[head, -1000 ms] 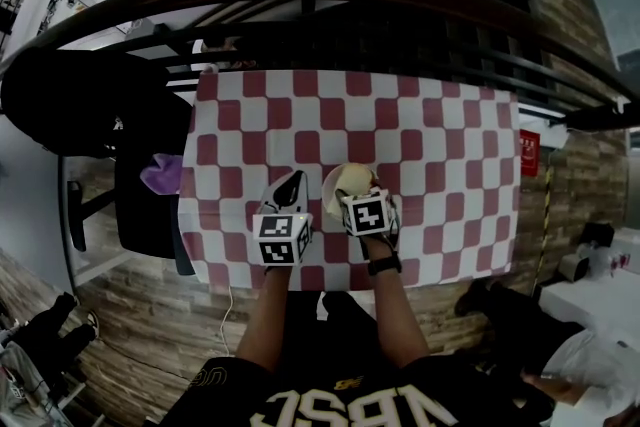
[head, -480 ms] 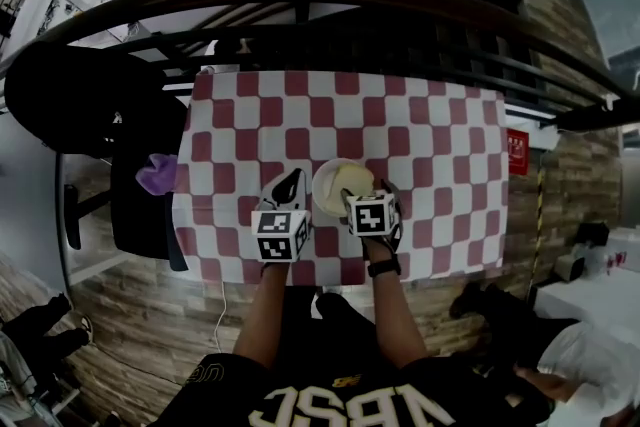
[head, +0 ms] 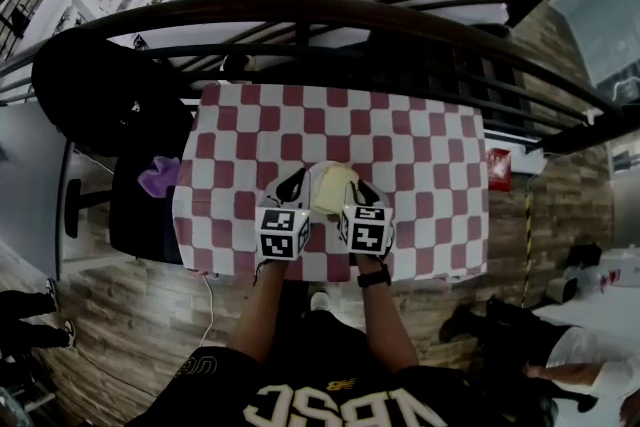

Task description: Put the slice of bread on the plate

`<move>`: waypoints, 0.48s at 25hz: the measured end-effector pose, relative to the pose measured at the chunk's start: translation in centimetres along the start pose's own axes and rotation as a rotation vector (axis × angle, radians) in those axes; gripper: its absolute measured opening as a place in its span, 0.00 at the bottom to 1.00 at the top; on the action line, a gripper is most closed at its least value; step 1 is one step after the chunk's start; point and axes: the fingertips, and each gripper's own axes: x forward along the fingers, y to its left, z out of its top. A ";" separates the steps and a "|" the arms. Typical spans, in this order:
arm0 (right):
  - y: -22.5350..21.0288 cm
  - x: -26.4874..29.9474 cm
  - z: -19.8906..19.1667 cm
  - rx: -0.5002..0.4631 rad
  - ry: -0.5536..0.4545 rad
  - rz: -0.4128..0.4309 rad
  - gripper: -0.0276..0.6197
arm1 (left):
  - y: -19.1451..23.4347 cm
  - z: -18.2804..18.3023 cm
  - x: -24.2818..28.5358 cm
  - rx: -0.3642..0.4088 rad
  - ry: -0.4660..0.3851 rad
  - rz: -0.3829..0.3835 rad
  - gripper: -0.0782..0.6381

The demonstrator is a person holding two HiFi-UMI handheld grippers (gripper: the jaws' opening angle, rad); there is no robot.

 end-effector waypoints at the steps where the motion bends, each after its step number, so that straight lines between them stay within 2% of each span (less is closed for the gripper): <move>1: 0.3 -1.0 0.9 -0.009 -0.040 0.011 0.13 | -0.4 0.7 -0.5 0.005 -0.021 0.003 0.13; 3: 1.1 -3.1 2.8 -0.030 -0.128 0.046 0.08 | -1.1 2.1 -1.8 0.014 -0.066 0.011 0.13; 6: 2.6 -7.5 4.6 -0.065 -0.254 0.099 0.07 | -2.6 3.9 -5.2 0.029 -0.135 0.025 0.13; 12: 3.5 -15.6 7.2 -0.120 -0.462 0.110 0.06 | -6.5 8.2 -11.3 0.087 -0.319 0.053 0.13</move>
